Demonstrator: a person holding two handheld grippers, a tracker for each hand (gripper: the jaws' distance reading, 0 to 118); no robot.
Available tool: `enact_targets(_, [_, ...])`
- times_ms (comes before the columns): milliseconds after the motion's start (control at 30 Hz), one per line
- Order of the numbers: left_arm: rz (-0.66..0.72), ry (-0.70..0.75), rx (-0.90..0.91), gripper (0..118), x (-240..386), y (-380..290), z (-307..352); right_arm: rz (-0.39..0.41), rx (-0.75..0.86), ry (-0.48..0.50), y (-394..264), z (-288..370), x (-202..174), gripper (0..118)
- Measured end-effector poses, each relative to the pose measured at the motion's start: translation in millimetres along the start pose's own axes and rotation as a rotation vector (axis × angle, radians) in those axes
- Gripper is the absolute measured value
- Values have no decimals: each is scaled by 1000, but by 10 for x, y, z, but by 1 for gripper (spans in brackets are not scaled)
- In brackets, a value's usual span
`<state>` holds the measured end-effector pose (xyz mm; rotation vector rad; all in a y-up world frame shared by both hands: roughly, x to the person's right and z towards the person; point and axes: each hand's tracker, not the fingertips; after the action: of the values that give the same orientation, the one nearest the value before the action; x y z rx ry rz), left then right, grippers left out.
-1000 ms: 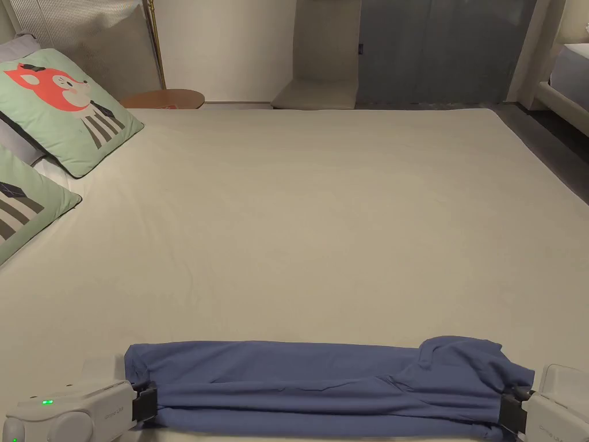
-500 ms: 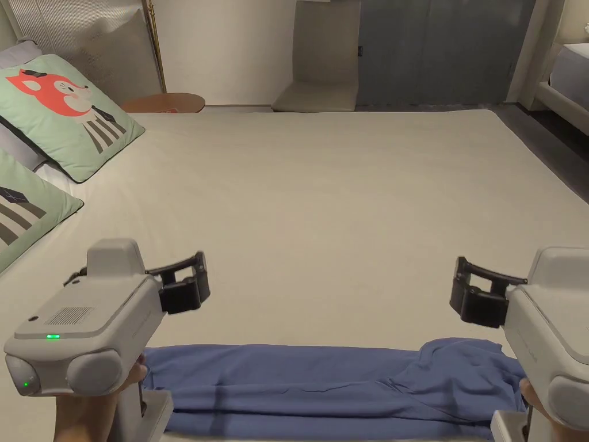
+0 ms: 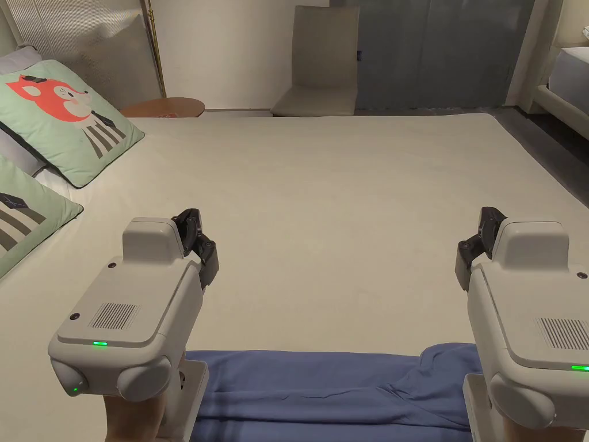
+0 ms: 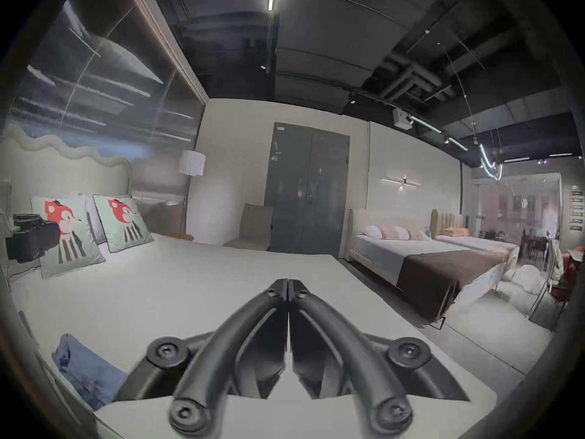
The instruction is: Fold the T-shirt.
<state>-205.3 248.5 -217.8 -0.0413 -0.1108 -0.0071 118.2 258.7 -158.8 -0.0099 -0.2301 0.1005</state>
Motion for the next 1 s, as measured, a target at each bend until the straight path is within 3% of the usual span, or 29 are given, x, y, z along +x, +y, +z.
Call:
enact_targets(300, [17, 3, -37, 0, -124, -79, -54, -6, -10, 17, 8, -15, -40, 0])
enact_targets(633, [627, -302, -382, 0, -1286, -390, -198, 3, -32, 38, -29, -126, -140, 0])
enact_targets(767, [673, -373, -555, 0, -1690, -648, -200, 7, -52, 49, -78, -192, -211, 0])
enact_targets(1000, [698, -339, -765, 0, -2255, -1225, -245, 18, -90, 63, -209, -304, -319, 0])
